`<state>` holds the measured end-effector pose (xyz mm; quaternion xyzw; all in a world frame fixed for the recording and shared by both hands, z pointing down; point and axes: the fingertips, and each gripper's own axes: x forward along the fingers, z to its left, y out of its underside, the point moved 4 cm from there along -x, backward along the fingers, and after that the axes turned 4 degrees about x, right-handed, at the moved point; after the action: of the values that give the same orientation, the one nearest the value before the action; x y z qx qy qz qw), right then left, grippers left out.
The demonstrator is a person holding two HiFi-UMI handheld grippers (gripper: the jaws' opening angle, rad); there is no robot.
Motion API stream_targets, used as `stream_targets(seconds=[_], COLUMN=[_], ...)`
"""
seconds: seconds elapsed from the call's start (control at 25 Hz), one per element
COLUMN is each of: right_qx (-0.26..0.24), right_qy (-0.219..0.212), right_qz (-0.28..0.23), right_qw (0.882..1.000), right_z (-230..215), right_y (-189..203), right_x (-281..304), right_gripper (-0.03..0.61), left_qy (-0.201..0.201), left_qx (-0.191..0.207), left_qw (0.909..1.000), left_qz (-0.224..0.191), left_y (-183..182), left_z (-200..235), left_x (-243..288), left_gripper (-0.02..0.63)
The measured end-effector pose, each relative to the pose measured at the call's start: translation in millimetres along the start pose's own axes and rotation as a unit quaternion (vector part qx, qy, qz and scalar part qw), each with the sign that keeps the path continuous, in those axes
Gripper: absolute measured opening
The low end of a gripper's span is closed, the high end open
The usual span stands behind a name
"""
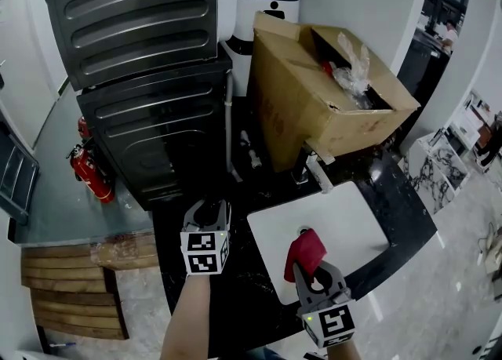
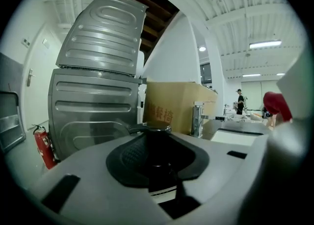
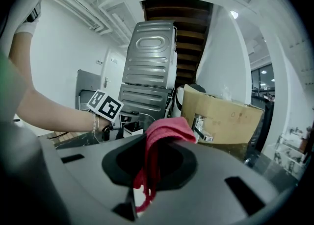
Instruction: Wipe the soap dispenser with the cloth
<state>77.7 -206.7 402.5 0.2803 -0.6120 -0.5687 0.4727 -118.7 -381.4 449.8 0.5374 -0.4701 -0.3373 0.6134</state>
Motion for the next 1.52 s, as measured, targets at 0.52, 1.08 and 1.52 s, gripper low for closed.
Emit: stream_targets(seconds=[0.52,1.08,1.52], right_qx=[0.016,0.049,-0.027], right_qy=[-0.022,-0.055,-0.237], right_qz=[-0.027,-0.032,0.063], right_qw=[0.999,0.997,0.969], right_z=[14,16,98], right_y=[-5,0,28], right_x=[-27,-31,18], right_gripper=[0.049,0.049,0.048], left_qy=[0.042,0.012,0.009], left_qx=[-0.212,-0.285,-0.3], left_qw=[0.976,0.9571,0.9529], left_qz=[-0.027,-0.052,-0.044], left_y=[20,47,50], left_z=[-41,-58,-52], left_x=[-90,-168,-170], left_gripper=[0.103,0.103,0.103])
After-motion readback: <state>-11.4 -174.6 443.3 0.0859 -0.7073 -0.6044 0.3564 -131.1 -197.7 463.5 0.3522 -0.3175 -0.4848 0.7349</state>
